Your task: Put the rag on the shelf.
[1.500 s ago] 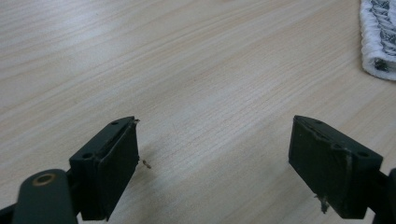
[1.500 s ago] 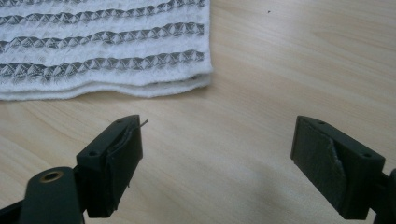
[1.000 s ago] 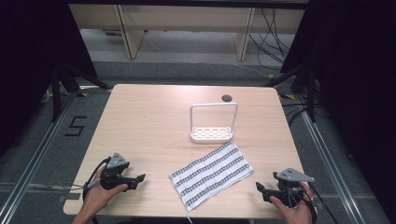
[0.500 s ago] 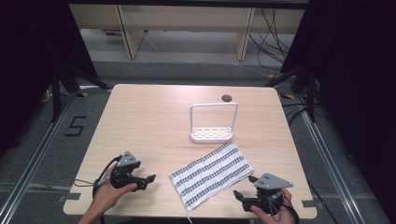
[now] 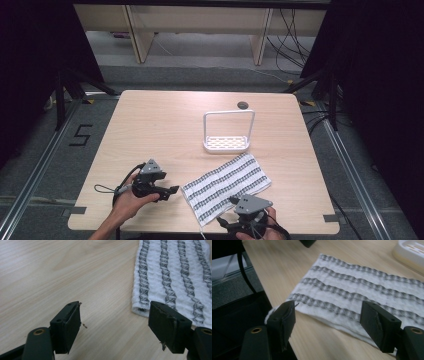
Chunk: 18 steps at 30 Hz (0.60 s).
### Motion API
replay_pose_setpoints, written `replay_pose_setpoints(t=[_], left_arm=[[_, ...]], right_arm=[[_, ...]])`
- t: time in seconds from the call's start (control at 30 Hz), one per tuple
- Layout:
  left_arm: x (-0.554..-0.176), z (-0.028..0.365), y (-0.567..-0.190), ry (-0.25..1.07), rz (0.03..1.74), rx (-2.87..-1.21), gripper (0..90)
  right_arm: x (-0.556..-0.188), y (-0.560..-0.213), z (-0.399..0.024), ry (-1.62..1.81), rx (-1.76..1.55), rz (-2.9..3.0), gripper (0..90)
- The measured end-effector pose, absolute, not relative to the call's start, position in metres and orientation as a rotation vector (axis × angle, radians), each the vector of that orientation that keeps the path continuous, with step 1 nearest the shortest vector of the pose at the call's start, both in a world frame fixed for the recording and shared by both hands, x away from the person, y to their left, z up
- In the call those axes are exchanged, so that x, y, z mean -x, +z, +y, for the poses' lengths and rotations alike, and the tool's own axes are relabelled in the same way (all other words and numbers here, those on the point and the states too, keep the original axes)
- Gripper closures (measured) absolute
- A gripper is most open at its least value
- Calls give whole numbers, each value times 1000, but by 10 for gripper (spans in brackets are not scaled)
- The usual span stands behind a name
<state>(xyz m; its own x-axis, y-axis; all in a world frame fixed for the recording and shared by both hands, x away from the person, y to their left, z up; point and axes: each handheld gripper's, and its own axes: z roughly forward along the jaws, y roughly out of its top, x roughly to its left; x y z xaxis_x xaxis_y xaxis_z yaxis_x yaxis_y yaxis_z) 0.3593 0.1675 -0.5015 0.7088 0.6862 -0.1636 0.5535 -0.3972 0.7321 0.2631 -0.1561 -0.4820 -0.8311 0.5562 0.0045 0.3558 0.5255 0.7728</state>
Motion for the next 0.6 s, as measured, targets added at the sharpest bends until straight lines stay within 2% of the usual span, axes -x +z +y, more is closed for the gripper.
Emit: replay_pose_setpoints(t=[0.6], left_arm=[[-362,138,-504,136,867,-2117,372]], right_arm=[[-271,-501,-107,1122,-650,2631,399]])
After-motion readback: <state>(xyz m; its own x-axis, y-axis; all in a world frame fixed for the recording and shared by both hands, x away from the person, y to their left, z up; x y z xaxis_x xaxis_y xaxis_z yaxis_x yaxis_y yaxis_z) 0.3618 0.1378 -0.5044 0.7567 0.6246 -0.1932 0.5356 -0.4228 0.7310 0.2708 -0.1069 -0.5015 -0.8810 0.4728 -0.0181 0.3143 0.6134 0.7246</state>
